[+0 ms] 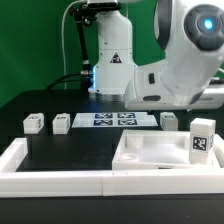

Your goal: Assemble square table

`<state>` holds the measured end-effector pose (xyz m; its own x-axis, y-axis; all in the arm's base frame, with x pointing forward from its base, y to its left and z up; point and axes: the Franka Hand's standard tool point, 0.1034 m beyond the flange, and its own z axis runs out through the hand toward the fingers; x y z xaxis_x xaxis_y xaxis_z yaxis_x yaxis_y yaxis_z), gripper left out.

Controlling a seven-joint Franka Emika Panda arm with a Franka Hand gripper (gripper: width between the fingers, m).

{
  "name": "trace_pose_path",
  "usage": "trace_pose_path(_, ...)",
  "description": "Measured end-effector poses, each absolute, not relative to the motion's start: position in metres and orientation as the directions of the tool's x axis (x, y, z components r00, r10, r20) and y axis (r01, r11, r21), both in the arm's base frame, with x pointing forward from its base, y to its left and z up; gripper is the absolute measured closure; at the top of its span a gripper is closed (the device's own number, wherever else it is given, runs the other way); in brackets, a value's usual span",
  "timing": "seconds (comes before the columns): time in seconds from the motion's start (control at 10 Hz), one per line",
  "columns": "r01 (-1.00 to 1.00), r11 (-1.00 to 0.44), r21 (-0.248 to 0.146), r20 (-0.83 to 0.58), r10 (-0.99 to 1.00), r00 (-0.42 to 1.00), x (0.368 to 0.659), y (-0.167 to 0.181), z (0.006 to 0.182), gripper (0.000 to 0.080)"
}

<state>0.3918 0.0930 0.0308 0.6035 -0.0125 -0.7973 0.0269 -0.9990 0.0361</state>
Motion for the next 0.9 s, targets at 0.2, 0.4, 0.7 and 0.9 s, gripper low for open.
trace_pose_path(0.2,0.021,-0.998,0.064,-0.876,-0.047,0.48,0.3827,0.0867,0.0281,0.015)
trace_pose_path(0.4,0.017,-0.997,0.074,-0.896,-0.059,0.44,0.383,0.0844,0.0256,0.015)
trace_pose_path(0.7,0.015,-0.997,0.076,-0.889,-0.061,0.454,0.3855,0.0843,0.0233,0.015)
trace_pose_path(0.9,0.013,-0.997,0.08,-0.88,-0.064,0.47,0.3886,0.0871,0.0226,0.015)
